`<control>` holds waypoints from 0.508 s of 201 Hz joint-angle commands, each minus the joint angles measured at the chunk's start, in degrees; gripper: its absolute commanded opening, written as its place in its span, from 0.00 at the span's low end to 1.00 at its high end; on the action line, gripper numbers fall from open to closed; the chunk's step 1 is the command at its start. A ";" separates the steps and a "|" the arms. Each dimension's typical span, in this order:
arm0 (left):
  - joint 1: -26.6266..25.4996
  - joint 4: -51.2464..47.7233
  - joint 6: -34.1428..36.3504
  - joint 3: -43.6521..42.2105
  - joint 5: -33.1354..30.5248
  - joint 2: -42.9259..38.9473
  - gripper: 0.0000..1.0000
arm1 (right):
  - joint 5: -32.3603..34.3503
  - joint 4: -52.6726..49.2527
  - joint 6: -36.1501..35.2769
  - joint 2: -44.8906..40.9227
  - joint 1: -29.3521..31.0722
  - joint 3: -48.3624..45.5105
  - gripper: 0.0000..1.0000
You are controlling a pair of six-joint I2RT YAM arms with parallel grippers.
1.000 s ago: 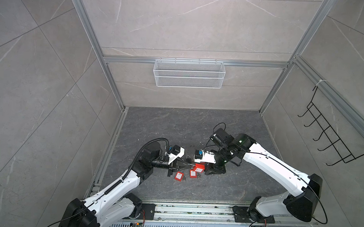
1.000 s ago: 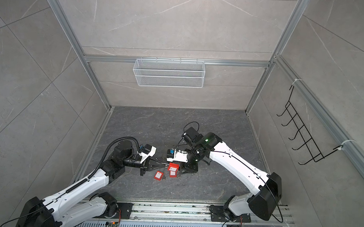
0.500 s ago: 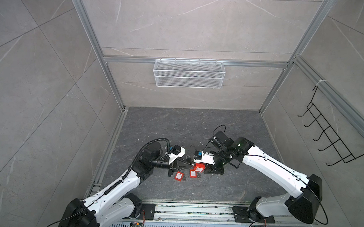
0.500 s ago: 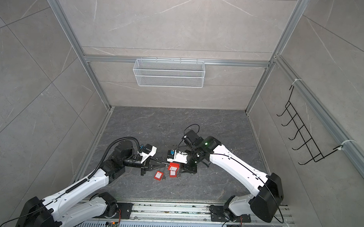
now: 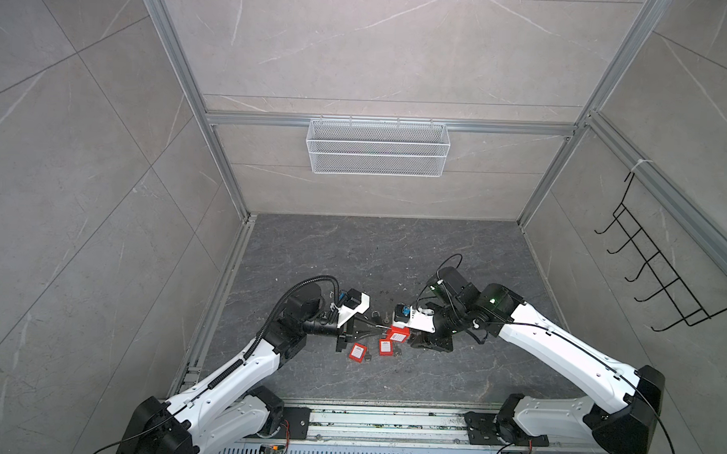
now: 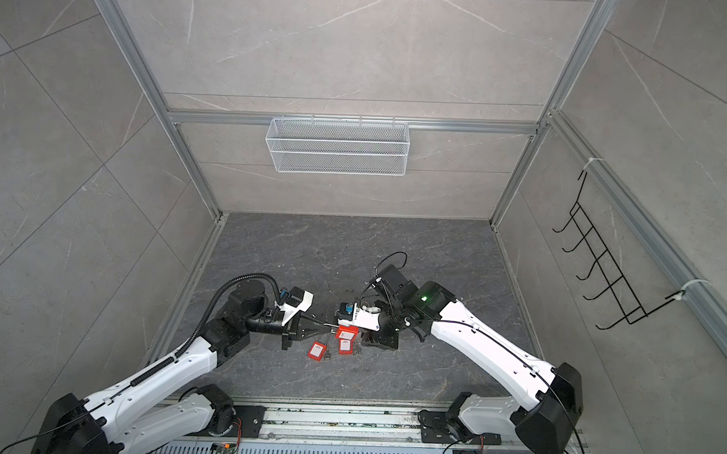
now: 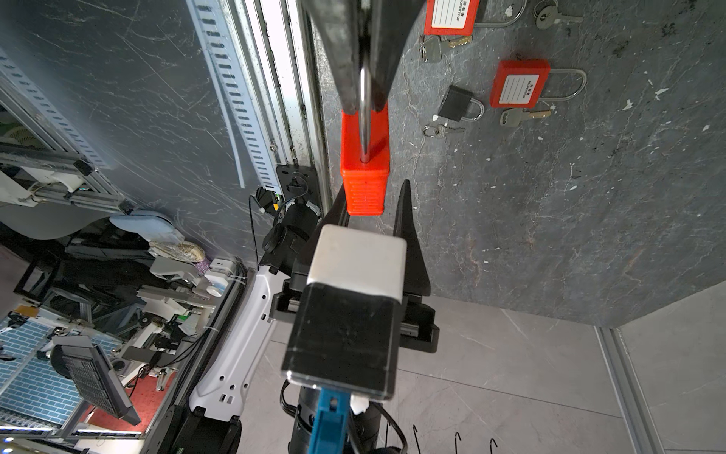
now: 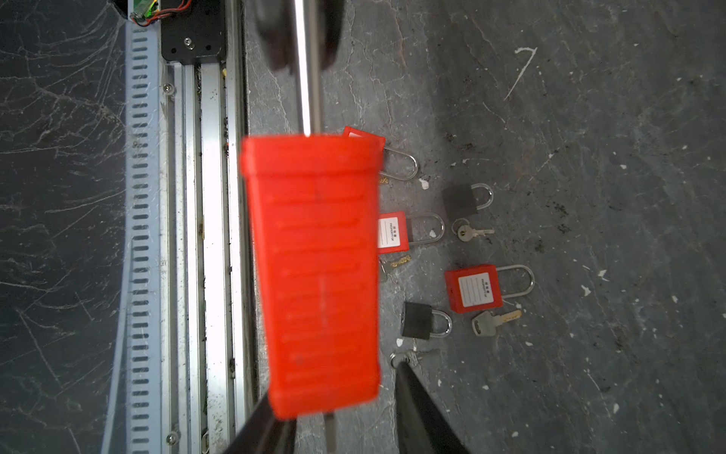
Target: Lock with the key
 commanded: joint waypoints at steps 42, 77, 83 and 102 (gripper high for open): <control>-0.30 -1.03 2.51 3.43 2.30 0.01 0.00 | -1.62 -3.24 -1.55 0.70 0.28 3.31 0.35; -0.32 -2.17 3.15 3.58 2.46 0.07 0.00 | -2.69 -1.64 -2.18 0.44 0.24 3.48 0.31; -0.34 -2.19 3.15 3.65 2.51 0.15 0.00 | -2.70 -1.53 -2.26 0.44 0.28 3.48 0.29; -0.36 -2.54 3.41 3.66 2.41 0.23 0.00 | -3.16 -1.34 -2.56 0.53 0.28 3.43 0.24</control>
